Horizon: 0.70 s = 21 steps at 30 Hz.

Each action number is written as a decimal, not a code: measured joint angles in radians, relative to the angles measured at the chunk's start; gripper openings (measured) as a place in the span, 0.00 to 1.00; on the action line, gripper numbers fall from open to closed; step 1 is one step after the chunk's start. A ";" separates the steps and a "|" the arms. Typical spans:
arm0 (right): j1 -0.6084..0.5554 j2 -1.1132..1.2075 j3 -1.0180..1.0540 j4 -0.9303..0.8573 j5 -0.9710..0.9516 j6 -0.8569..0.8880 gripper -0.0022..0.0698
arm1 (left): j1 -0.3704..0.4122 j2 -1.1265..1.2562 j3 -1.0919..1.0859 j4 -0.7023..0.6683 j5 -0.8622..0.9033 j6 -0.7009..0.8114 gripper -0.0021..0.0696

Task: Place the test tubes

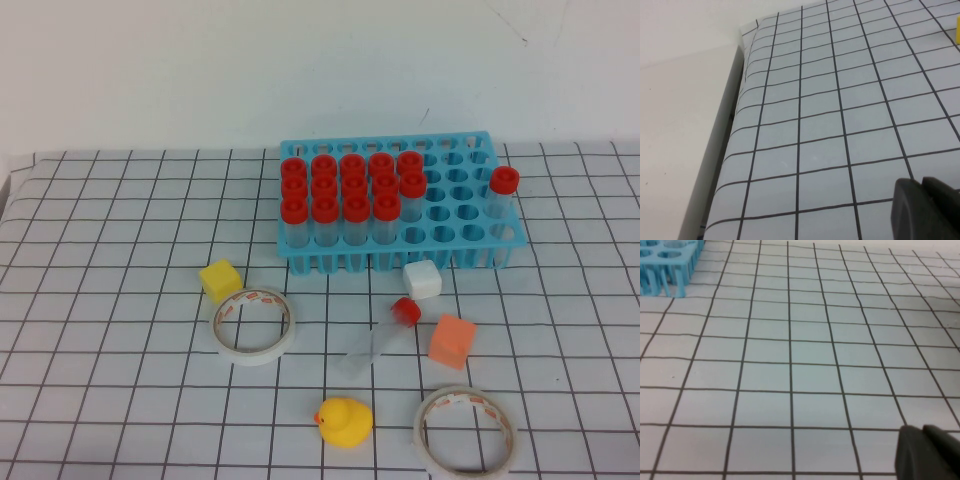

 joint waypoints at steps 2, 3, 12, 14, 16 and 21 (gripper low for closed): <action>0.000 0.000 0.000 0.010 0.000 0.000 0.03 | 0.000 0.000 0.000 0.000 0.000 0.000 0.03; 0.000 0.000 0.000 0.023 0.000 0.000 0.03 | 0.000 0.000 0.000 0.000 0.000 0.000 0.03; 0.000 0.000 0.000 0.153 0.000 0.000 0.03 | 0.000 0.000 0.000 0.002 0.000 0.000 0.03; 0.000 0.000 0.000 0.193 0.000 0.000 0.03 | 0.000 0.000 0.000 0.007 0.000 0.000 0.03; 0.000 0.000 0.000 0.243 0.001 0.000 0.03 | 0.000 0.000 0.000 0.028 0.000 0.000 0.03; 0.000 0.000 0.004 0.501 0.005 0.000 0.03 | 0.000 0.000 0.002 -0.156 -0.111 -0.168 0.03</action>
